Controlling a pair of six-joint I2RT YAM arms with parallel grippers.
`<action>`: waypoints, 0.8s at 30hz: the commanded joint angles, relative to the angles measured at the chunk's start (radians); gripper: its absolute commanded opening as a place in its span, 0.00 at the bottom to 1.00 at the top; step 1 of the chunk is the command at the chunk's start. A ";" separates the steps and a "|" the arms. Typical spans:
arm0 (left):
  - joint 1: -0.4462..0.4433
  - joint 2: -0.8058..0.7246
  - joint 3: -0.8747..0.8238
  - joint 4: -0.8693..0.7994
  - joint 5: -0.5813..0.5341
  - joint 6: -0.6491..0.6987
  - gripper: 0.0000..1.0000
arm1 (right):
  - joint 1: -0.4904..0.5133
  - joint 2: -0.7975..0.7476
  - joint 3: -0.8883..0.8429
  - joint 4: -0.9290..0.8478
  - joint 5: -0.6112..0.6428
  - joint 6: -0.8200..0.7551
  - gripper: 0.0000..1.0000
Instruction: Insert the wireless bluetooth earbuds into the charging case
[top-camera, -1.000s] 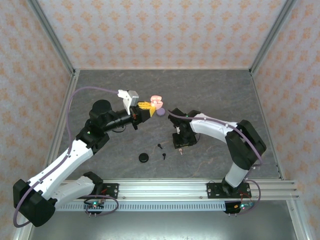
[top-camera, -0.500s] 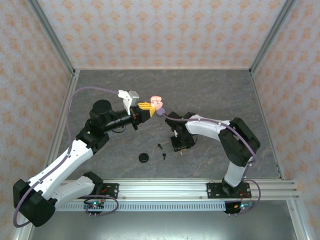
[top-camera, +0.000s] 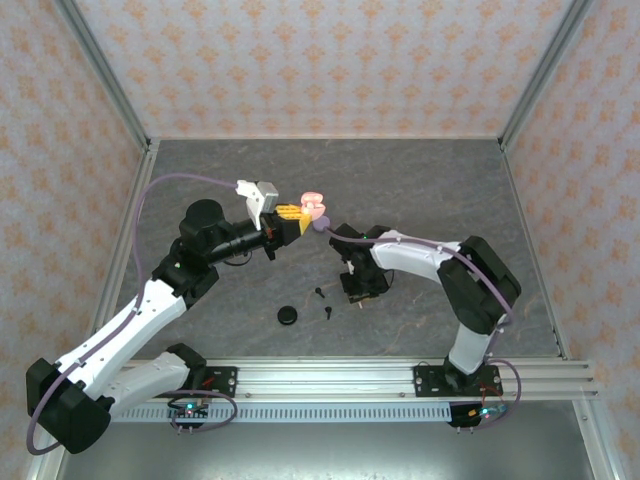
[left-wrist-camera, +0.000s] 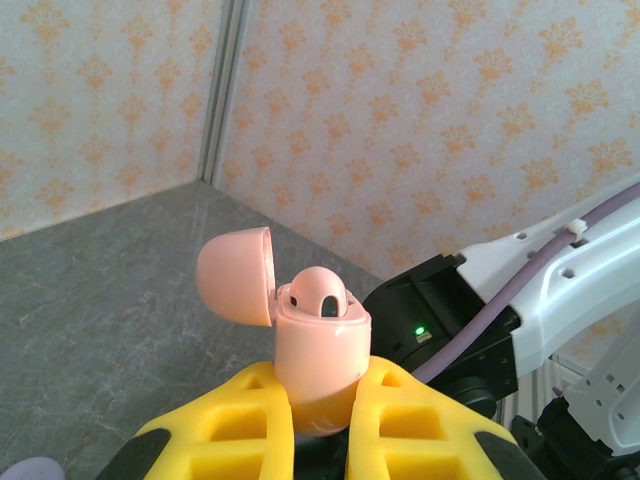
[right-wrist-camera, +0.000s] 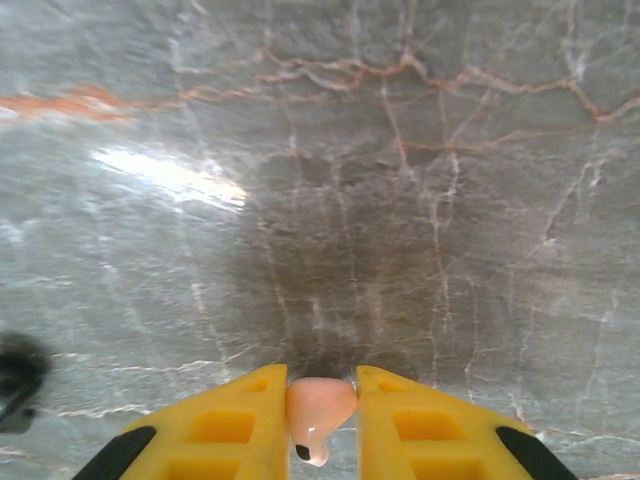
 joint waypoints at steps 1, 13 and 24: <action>-0.006 -0.009 0.026 0.014 -0.022 0.020 0.04 | 0.000 -0.116 0.041 0.012 0.034 0.027 0.20; -0.006 0.047 -0.010 0.141 -0.041 0.003 0.03 | -0.080 -0.460 0.231 0.102 0.076 0.163 0.20; -0.030 0.145 0.024 0.202 -0.014 0.033 0.03 | -0.053 -0.481 0.418 0.226 0.023 0.238 0.19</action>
